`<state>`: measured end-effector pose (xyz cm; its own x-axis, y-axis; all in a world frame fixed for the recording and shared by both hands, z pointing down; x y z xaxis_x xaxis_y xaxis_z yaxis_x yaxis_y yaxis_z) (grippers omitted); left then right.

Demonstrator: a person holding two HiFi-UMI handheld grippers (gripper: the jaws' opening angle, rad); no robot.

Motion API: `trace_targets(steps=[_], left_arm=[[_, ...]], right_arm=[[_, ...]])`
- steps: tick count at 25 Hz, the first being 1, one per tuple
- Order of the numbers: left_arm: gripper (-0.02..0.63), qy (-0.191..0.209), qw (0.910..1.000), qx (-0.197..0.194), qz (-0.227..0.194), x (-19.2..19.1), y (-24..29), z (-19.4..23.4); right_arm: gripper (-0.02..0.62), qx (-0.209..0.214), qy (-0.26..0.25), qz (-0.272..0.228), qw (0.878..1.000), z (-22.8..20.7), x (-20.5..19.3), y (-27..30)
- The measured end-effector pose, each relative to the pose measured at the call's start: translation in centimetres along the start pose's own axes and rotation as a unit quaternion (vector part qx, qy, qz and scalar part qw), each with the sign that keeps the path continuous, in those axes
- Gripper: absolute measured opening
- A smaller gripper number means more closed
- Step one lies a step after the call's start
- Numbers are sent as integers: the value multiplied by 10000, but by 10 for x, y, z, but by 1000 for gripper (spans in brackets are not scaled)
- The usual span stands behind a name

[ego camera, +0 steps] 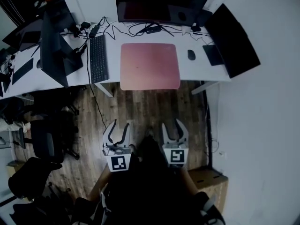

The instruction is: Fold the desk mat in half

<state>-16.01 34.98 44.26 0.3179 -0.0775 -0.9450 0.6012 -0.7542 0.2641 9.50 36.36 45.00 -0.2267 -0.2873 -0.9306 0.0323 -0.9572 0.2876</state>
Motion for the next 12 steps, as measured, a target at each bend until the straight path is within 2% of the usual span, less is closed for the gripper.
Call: trace_targets(steps=[5, 8, 12], left_arm=[[199, 411, 9987, 200, 221, 6, 58, -3], [210, 722, 9958, 258, 499, 2, 91, -6], [213, 1171, 9897, 450, 696, -11, 129, -11]], right_arm=[[186, 100, -683, 53, 9976, -25, -4, 55], [196, 136, -1378, 72, 9903, -38, -15, 89], [206, 290, -1847, 201, 9822, -52, -36, 130]])
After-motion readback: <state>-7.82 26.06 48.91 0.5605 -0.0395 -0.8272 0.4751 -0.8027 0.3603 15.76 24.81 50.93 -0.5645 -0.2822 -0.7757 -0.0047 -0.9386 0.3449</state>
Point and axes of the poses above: the fingertips, and each gripper's own axes: y forward along the fingers, z to its left, x out of its top, the point moved 10 cm from there along -y, backward along the fingers, and after that the axes turned 15 degrees about -x, right-handed, at the moved point
